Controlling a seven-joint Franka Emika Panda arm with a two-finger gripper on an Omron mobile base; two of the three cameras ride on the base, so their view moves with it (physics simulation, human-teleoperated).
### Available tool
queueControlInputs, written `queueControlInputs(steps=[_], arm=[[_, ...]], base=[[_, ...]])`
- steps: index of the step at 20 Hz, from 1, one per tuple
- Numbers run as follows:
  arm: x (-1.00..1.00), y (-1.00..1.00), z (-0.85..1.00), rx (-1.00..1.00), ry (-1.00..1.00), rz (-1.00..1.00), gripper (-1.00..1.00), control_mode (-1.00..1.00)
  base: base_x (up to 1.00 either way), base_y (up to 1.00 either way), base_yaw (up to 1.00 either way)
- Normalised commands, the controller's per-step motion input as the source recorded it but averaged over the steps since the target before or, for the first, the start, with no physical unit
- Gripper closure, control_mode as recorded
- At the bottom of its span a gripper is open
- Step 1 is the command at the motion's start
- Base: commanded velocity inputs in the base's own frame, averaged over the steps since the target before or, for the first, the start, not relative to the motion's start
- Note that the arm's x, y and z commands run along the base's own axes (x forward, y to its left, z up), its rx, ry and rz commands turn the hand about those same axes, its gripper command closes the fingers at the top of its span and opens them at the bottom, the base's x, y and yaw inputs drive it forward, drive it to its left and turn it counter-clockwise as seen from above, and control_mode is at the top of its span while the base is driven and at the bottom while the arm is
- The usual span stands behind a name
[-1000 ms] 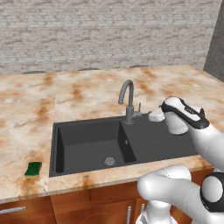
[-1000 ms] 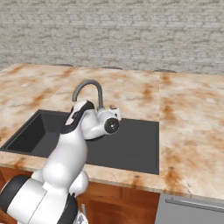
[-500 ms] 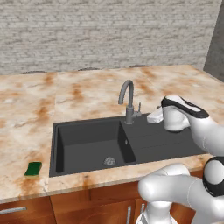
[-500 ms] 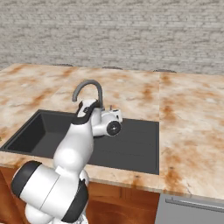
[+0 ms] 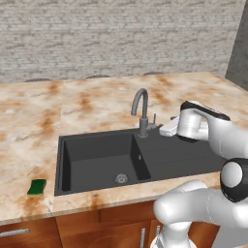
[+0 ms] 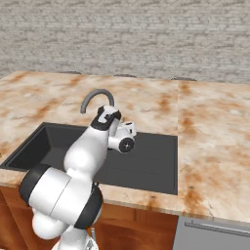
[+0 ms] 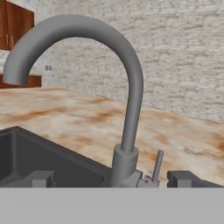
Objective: Soak the sponge with water for a few seconds and then drop it inside the sink.
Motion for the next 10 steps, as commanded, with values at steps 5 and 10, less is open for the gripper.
queueControlInputs(steps=[5,10], arm=[[0.20,0.00,0.00,0.00,0.00,-0.06,-1.00,-1.00],[0.04,-0.01,-0.08,0.00,0.00,-0.07,-1.00,-1.00]], base=[[0.00,0.00,0.00],[0.00,0.00,0.00]])
